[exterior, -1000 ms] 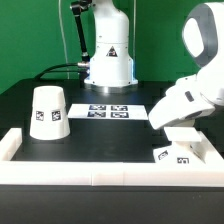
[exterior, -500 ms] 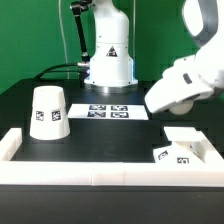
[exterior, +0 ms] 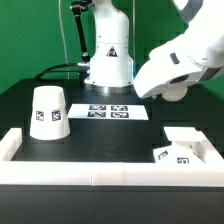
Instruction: Assemble lamp
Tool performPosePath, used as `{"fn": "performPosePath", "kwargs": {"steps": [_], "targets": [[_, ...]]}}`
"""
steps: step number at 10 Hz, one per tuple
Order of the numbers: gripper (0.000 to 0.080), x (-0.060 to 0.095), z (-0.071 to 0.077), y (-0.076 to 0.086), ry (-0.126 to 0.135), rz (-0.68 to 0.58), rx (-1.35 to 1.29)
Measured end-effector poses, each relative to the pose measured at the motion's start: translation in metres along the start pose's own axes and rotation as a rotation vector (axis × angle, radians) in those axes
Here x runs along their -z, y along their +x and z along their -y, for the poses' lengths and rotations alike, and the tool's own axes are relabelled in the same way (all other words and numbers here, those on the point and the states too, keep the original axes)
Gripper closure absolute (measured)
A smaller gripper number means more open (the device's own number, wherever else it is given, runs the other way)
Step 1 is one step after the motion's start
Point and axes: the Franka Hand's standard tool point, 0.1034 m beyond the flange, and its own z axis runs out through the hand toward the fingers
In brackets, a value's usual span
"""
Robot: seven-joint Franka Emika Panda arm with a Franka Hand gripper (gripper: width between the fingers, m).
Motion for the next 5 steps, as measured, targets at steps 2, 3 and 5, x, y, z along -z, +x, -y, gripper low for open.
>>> {"fn": "performPosePath", "kwargs": {"steps": [2, 3, 5], "targets": [[0.0223, 0.007, -0.018, -0.011, -0.002, -0.146, 0.021], [0.0223, 0.019, -0.025, -0.014, 0.000, -0.208, 0.017], [0.0223, 0.048, -0.038, -0.021, -0.018, -0.304, 0.012]]}}
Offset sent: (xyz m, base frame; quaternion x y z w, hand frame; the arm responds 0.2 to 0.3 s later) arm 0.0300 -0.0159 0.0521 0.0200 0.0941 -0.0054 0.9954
